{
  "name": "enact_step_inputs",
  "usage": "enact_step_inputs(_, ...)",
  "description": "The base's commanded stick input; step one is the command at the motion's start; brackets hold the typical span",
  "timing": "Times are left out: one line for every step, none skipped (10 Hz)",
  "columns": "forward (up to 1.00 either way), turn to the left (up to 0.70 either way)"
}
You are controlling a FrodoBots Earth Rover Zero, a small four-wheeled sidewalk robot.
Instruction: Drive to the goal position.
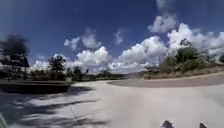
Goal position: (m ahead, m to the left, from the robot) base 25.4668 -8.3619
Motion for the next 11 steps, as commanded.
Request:
enact_step_inputs(0.7, 0.0)
enact_step_inputs(0.7, 0.0)
enact_step_inputs(0.7, 0.0)
enact_step_inputs(0.7, 0.0)
enact_step_inputs(0.7, 0.01)
enact_step_inputs(0.7, 0.05)
enact_step_inputs(0.7, 0.14)
enact_step_inputs(0.7, 0.14)
enact_step_inputs(0.7, 0.14)
enact_step_inputs(0.7, 0.14)
enact_step_inputs(0.7, 0.14)
